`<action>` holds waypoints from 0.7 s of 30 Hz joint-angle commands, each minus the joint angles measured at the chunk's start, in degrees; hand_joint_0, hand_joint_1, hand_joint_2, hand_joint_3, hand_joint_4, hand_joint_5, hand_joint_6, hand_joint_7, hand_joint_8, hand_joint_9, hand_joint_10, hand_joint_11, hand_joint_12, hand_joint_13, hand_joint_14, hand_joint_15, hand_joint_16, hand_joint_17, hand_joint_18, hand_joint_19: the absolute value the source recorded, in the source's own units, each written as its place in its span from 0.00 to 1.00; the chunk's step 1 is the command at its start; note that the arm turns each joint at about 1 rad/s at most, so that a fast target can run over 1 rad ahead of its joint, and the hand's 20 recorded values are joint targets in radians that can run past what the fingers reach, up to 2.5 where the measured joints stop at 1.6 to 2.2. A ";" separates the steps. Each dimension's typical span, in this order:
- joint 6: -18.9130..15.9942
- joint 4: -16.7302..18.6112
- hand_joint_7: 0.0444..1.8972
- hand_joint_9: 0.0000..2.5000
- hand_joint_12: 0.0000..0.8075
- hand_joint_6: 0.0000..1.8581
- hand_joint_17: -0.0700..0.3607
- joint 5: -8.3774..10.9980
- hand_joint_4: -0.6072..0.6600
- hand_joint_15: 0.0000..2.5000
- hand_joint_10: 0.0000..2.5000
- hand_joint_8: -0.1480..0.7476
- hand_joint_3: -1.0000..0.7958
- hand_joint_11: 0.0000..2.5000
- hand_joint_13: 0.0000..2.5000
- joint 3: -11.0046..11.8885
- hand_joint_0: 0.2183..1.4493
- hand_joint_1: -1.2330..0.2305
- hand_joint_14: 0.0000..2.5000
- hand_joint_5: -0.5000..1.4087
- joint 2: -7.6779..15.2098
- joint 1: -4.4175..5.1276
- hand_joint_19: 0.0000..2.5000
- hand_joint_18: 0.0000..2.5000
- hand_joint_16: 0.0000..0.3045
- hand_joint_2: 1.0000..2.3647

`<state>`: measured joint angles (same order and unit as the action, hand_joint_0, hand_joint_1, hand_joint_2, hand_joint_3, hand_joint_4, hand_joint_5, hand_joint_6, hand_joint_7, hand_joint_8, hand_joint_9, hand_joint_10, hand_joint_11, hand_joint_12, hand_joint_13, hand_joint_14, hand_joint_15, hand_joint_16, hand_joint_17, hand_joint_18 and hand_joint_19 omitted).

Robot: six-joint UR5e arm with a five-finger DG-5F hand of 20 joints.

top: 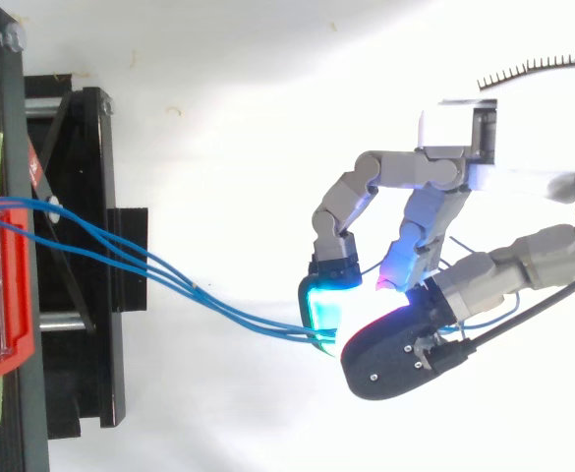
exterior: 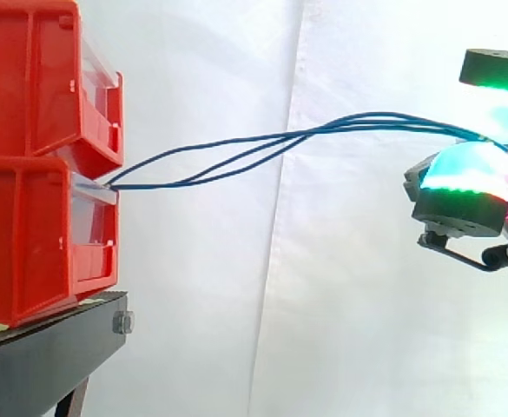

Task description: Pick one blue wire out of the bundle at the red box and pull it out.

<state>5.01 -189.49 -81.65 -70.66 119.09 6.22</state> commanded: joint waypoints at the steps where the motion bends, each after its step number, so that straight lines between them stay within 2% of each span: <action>1: 0.00 0.00 0.45 0.45 0.49 0.53 0.42 0.00 0.42 0.25 0.00 0.46 0.35 0.29 0.42 0.00 0.39 0.29 0.01 0.16 0.00 -0.07 0.21 0.38 0.16 0.01; 4: 0.00 0.00 0.38 0.45 0.49 0.53 0.42 0.00 0.47 0.26 0.00 0.46 0.30 0.29 0.41 0.00 0.33 0.34 0.01 0.16 0.00 -0.07 0.22 0.36 0.16 0.00; 8: -0.09 0.00 0.41 0.44 0.52 0.51 0.45 0.00 0.51 0.26 0.00 0.48 0.28 0.29 0.41 0.00 0.25 0.47 0.01 0.17 0.00 0.02 0.23 0.35 0.18 0.00; 11: -0.79 0.00 0.42 0.44 0.52 0.51 0.46 0.00 0.52 0.26 0.00 0.49 0.28 0.28 0.41 0.00 0.24 0.49 0.01 0.17 0.00 0.02 0.23 0.34 0.19 0.00; 15: -1.14 0.00 0.43 0.44 0.53 0.51 0.46 0.00 0.53 0.26 0.00 0.50 0.28 0.28 0.41 0.00 0.24 0.44 0.01 0.17 0.00 0.02 0.23 0.34 0.19 0.00; 21: -1.41 0.00 0.43 0.44 0.52 0.51 0.46 0.00 0.53 0.26 0.00 0.49 0.34 0.29 0.40 0.00 0.26 0.38 0.01 0.16 0.00 -0.07 0.22 0.34 0.19 0.00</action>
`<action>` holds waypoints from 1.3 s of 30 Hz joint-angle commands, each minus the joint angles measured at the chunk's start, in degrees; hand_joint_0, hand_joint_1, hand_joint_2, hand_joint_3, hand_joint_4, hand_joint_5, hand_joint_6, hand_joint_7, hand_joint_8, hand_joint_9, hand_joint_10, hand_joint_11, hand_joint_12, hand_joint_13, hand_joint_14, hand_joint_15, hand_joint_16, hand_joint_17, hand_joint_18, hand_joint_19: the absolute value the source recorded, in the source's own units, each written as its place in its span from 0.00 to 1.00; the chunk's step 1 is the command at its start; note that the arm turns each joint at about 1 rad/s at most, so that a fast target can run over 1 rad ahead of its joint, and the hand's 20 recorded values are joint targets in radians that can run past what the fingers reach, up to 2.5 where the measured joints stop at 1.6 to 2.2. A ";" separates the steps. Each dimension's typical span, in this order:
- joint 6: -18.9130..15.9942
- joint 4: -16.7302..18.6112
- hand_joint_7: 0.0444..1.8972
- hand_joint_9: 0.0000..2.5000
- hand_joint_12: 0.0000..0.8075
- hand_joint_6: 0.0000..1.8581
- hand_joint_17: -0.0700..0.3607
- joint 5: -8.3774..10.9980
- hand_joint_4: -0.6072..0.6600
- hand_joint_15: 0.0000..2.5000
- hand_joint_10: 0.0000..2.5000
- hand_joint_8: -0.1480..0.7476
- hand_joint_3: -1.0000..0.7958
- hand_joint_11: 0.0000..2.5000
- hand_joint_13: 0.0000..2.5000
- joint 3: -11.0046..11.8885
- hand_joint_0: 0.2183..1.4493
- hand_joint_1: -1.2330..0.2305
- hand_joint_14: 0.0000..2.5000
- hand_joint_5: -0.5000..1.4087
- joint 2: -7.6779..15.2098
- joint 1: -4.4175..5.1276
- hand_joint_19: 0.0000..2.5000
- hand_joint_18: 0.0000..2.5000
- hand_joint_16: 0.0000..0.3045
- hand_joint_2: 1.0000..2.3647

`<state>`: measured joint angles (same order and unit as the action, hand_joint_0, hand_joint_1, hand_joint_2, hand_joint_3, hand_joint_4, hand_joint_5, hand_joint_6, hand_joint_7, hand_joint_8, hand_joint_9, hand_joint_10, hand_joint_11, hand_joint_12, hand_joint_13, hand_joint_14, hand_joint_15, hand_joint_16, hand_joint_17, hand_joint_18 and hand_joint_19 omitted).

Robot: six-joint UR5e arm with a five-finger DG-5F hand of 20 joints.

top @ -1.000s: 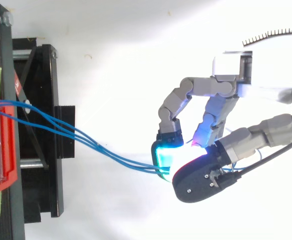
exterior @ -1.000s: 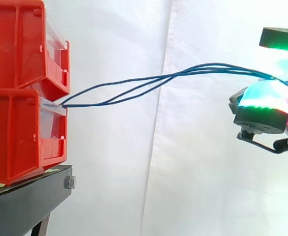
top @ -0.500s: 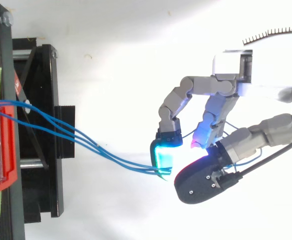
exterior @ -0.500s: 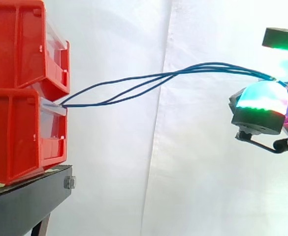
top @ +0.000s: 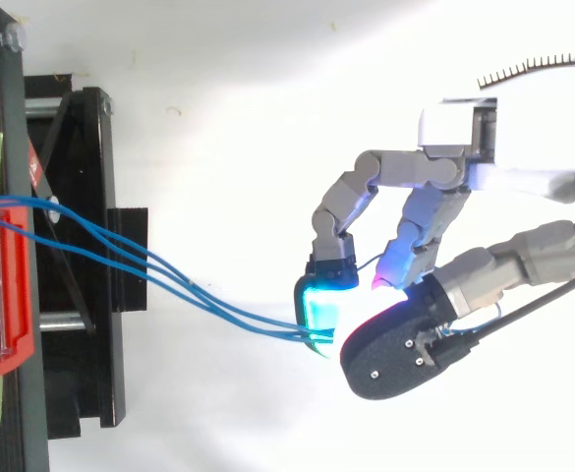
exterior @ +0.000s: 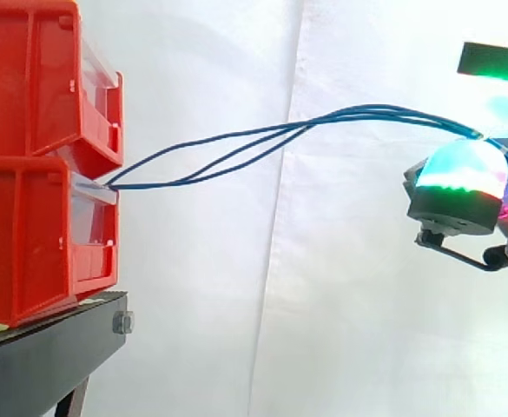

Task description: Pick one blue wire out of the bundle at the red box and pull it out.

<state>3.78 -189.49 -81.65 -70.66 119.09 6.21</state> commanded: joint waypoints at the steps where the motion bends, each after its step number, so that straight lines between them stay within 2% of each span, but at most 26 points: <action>1: -0.18 0.00 0.43 0.44 0.52 0.51 0.47 0.00 0.53 0.26 0.00 0.49 0.34 0.29 0.40 0.00 0.26 0.38 0.01 0.16 0.00 0.03 0.22 0.34 0.19 0.00; 6: -0.18 0.00 0.41 0.44 0.53 0.52 0.47 0.00 0.54 0.25 0.00 0.50 0.34 0.29 0.40 0.00 0.26 0.38 0.01 0.17 0.00 0.03 0.22 0.34 0.19 0.00; 12: -0.18 -0.44 0.42 0.45 0.53 0.52 0.47 0.00 0.51 0.25 0.00 0.51 0.41 0.29 0.41 0.00 0.31 0.35 0.01 0.17 0.00 -0.15 0.21 0.35 0.20 0.01; 19: -0.18 -0.53 0.47 0.45 0.48 0.53 0.43 0.00 0.35 0.26 0.00 0.47 0.45 0.29 0.41 0.00 0.36 0.32 0.01 0.16 0.00 -0.32 0.22 0.35 0.17 0.01; 23: -0.27 -0.53 0.49 0.45 0.45 0.52 0.41 0.00 0.19 0.24 0.00 0.38 0.40 0.24 0.41 0.00 0.39 0.32 0.01 0.16 0.00 -0.41 0.21 0.35 0.16 0.01; 27: -0.97 -0.53 0.50 0.43 0.44 0.51 0.40 0.00 0.12 0.23 0.00 0.37 0.35 0.20 0.41 0.00 0.41 0.30 0.01 0.16 0.00 -0.41 0.21 0.35 0.15 0.01; 29: -1.23 -0.53 0.56 0.42 0.44 0.51 0.40 0.00 0.12 0.23 0.00 0.37 0.33 0.20 0.41 0.00 0.43 0.28 0.01 0.16 0.09 -0.41 0.21 0.35 0.15 0.01; 34: -1.76 -0.53 0.57 0.42 0.44 0.51 0.40 0.09 0.11 0.23 0.00 0.38 0.32 0.21 0.40 -0.09 0.45 0.28 0.01 0.15 0.09 -0.59 0.21 0.35 0.15 0.00; 39: -1.85 -0.53 0.67 0.44 0.44 0.51 0.39 0.09 0.11 0.24 0.00 0.38 0.33 0.22 0.41 0.00 0.48 0.28 0.01 0.15 0.00 -0.59 0.22 0.35 0.14 0.01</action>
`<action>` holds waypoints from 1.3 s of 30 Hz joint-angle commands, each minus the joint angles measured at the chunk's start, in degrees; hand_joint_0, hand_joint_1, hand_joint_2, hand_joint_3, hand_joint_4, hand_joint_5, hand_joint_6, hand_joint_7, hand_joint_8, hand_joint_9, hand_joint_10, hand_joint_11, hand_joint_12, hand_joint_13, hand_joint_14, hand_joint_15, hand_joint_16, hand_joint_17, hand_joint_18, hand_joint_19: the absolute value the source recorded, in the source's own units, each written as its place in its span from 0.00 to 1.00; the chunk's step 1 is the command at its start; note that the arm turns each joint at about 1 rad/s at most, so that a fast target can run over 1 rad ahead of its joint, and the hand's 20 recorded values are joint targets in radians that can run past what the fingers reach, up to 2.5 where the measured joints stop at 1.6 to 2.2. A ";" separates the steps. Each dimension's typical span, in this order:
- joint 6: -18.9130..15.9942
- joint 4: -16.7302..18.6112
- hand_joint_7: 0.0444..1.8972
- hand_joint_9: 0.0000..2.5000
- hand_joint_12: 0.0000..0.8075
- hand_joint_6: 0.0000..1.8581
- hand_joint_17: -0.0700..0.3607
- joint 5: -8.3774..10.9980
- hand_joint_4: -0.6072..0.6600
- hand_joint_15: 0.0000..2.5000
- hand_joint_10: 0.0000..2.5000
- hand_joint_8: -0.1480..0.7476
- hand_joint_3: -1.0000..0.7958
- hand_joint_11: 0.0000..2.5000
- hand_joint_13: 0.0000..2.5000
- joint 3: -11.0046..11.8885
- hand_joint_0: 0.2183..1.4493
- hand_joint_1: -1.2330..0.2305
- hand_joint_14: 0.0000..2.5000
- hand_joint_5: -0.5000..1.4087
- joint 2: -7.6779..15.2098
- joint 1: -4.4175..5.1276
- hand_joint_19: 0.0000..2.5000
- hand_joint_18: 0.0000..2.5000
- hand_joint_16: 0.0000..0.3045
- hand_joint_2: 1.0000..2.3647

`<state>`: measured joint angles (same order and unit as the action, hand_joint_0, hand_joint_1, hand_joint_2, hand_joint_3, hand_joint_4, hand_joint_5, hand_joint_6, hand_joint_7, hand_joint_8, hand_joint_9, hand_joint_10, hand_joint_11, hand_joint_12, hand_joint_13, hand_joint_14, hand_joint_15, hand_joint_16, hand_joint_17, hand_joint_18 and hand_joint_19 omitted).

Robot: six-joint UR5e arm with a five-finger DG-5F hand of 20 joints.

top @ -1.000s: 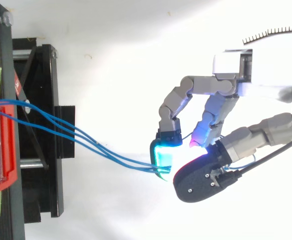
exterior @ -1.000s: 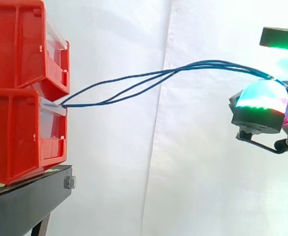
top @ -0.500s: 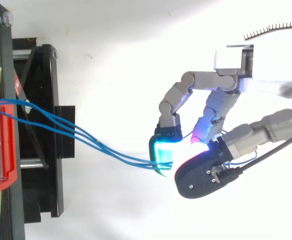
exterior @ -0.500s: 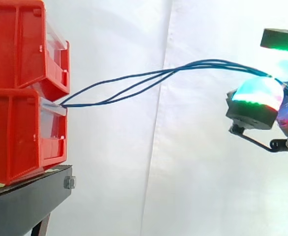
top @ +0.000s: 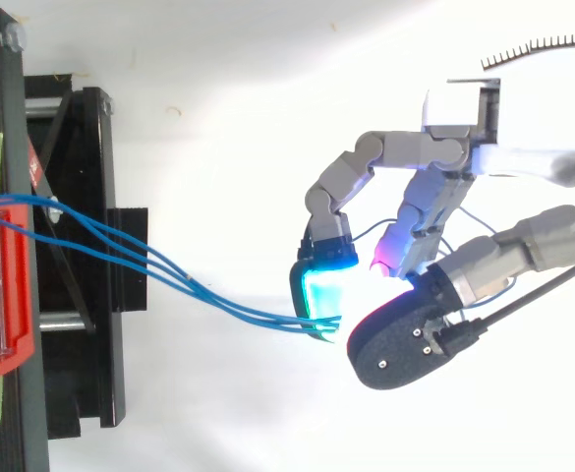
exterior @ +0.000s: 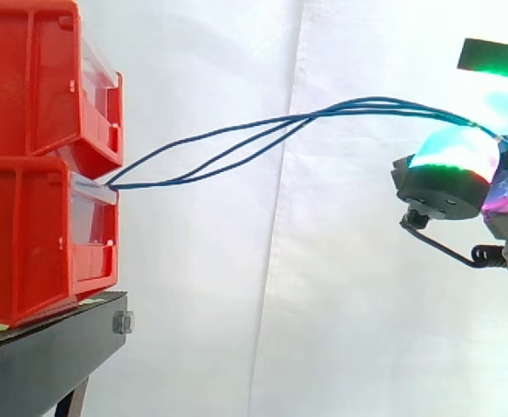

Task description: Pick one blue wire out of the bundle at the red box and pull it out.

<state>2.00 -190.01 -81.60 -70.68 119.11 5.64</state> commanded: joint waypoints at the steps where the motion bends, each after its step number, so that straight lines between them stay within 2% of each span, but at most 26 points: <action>1: -0.07 0.00 0.66 0.44 0.43 0.51 0.39 0.12 0.10 0.24 0.00 0.39 0.33 0.22 0.41 0.01 0.48 0.28 0.01 0.15 -0.02 -0.02 0.22 0.36 0.14 0.01; 7: 0.28 0.35 0.64 0.45 0.44 0.51 0.39 0.04 0.09 0.24 0.00 0.39 0.32 0.22 0.41 0.01 0.49 0.28 0.01 0.16 0.07 -0.02 0.23 0.36 0.14 0.01; 10: 0.28 0.87 0.63 0.45 0.44 0.51 0.39 1.18 0.11 0.24 0.00 0.39 0.31 0.23 0.42 0.01 0.47 0.27 0.01 0.16 0.07 -0.02 0.22 0.36 0.14 0.00; 12: 0.28 0.96 0.62 0.45 0.44 0.51 0.39 3.38 0.14 0.24 0.00 0.39 0.31 0.23 0.42 0.01 0.46 0.27 0.01 0.16 0.15 0.33 0.21 0.37 0.14 0.00; 13: 0.28 0.96 0.62 0.45 0.44 0.51 0.39 3.38 0.15 0.24 0.00 0.39 0.30 0.23 0.42 0.01 0.46 0.27 0.01 0.15 0.15 0.33 0.21 0.37 0.14 0.00; 15: 0.28 1.40 0.61 0.45 0.44 0.50 0.39 5.66 0.18 0.24 0.00 0.39 0.30 0.23 0.42 0.01 0.44 0.27 0.01 0.16 0.33 0.86 0.21 0.37 0.14 0.00; 18: 0.28 1.84 0.61 0.45 0.44 0.50 0.39 6.28 0.19 0.24 0.00 0.39 0.29 0.23 0.42 0.01 0.43 0.27 0.01 0.16 0.42 1.12 0.21 0.37 0.15 0.00; 20: 0.28 2.72 0.60 0.45 0.44 0.50 0.39 7.07 0.19 0.24 0.00 0.39 0.29 0.23 0.42 0.01 0.43 0.27 0.01 0.16 0.42 1.74 0.20 0.37 0.15 0.00; 23: 0.37 3.34 0.58 0.45 0.44 0.50 0.39 8.12 0.19 0.24 0.00 0.39 0.28 0.23 0.42 0.10 0.40 0.27 0.01 0.17 1.03 2.09 0.21 0.37 0.14 0.00; 27: 0.55 5.01 0.57 0.46 0.44 0.50 0.39 8.56 0.19 0.24 0.00 0.39 0.29 0.23 0.42 0.10 0.39 0.27 0.01 0.17 1.56 2.53 0.21 0.37 0.14 0.00; 30: 0.72 5.53 0.64 0.46 0.44 0.51 0.39 8.83 0.19 0.24 0.00 0.40 0.36 0.23 0.42 0.01 0.42 0.27 0.01 0.17 1.56 2.97 0.21 0.37 0.14 0.01; 31: 0.81 5.53 0.68 0.46 0.44 0.51 0.39 8.91 0.22 0.24 0.00 0.41 0.38 0.24 0.42 0.10 0.44 0.27 0.01 0.17 1.56 2.97 0.22 0.37 0.14 0.01; 36: 0.81 6.15 0.61 0.45 0.44 0.53 0.39 9.09 0.20 0.25 0.00 0.40 0.38 0.24 0.42 0.10 0.47 0.27 0.01 0.16 1.56 3.32 0.23 0.36 0.14 0.01; 39: 0.72 6.24 0.60 0.45 0.44 0.52 0.39 9.09 0.21 0.24 0.00 0.39 0.38 0.24 0.42 0.10 0.46 0.27 0.01 0.16 1.56 3.50 0.22 0.37 0.14 0.01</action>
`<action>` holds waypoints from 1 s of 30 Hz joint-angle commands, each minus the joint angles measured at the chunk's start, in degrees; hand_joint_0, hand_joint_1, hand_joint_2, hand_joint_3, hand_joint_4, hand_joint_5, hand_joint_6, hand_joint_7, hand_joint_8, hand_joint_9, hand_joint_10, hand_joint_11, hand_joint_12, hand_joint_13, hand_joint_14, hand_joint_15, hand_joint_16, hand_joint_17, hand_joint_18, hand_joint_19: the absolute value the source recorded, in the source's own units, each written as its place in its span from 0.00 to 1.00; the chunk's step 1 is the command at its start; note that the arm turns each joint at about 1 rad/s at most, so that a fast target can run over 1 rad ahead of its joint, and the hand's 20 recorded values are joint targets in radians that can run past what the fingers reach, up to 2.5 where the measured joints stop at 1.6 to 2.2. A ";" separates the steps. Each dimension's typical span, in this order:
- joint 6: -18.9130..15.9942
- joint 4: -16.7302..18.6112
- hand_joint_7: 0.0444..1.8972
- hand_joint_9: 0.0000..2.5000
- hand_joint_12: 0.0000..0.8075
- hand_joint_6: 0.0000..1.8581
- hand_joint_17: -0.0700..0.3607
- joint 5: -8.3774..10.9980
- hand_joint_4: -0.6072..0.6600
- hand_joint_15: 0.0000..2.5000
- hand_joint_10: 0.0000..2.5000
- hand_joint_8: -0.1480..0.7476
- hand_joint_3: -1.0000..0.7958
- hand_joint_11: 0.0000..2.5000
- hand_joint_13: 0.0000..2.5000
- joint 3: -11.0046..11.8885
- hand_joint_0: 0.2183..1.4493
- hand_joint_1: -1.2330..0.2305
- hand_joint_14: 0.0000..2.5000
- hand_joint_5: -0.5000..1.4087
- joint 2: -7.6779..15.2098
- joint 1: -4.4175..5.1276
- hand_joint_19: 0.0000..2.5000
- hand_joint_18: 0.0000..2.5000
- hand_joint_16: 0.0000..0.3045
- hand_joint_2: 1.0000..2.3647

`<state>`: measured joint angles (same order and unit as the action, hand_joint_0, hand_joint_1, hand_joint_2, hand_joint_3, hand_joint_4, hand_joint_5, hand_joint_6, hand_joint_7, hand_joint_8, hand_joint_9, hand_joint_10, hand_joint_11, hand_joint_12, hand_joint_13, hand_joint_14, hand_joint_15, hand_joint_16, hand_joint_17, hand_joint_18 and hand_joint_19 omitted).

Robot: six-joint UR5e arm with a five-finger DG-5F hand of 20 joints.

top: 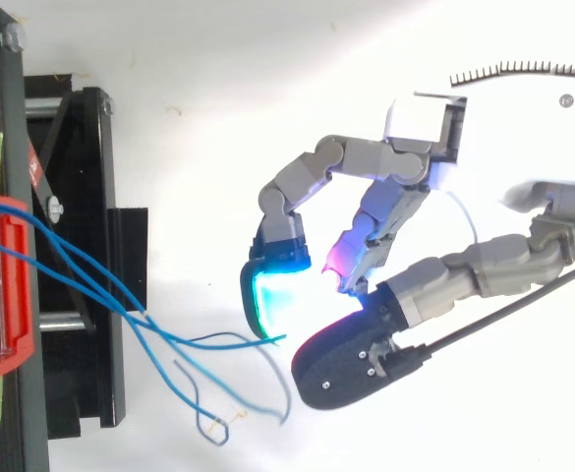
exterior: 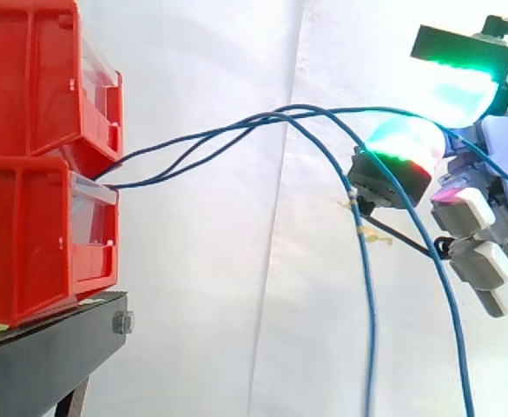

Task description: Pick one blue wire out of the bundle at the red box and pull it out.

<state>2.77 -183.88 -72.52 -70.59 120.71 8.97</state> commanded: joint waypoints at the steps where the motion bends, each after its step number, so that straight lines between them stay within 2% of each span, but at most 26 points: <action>1: -0.05 0.10 0.60 0.45 0.44 0.52 0.39 0.01 0.22 0.25 0.00 0.40 0.38 0.24 0.42 0.02 0.45 0.27 0.01 0.16 -0.03 0.17 0.22 0.37 0.14 0.01; 6: -0.22 0.37 0.62 0.46 0.45 0.52 0.39 -0.08 0.24 0.25 0.00 0.40 0.38 0.24 0.42 -0.07 0.45 0.27 0.01 0.16 -0.03 0.26 0.22 0.37 0.14 0.01; 8: -0.66 0.19 0.65 0.47 0.45 0.52 0.39 -0.16 0.25 0.25 0.00 0.41 0.41 0.25 0.42 0.02 0.46 0.27 0.01 0.17 -0.03 0.26 0.23 0.37 0.14 0.01; 14: -4.00 -0.16 0.68 0.48 0.44 0.53 0.38 -2.27 0.26 0.25 0.00 0.41 0.49 0.25 0.43 0.02 0.45 0.28 0.01 0.17 -0.03 0.34 0.24 0.37 0.14 0.02; 17: -4.18 -0.42 0.69 0.49 0.45 0.53 0.39 -2.98 0.27 0.26 0.01 0.41 0.52 0.25 0.43 -0.07 0.44 0.27 0.01 0.18 -0.03 0.43 0.24 0.37 0.14 0.01; 25: -4.36 -4.38 0.69 0.50 0.46 0.53 0.40 -3.15 0.30 0.26 0.01 0.43 0.55 0.26 0.43 -0.51 0.44 0.26 0.01 0.19 -0.03 0.43 0.23 0.37 0.15 0.01; 30: -4.18 -5.26 0.68 0.48 0.47 0.53 0.40 -3.15 0.30 0.26 0.00 0.44 0.55 0.26 0.42 -0.51 0.44 0.26 0.01 0.19 -0.03 0.52 0.23 0.36 0.15 0.01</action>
<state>-1.51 -188.57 -75.67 -71.08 120.67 9.47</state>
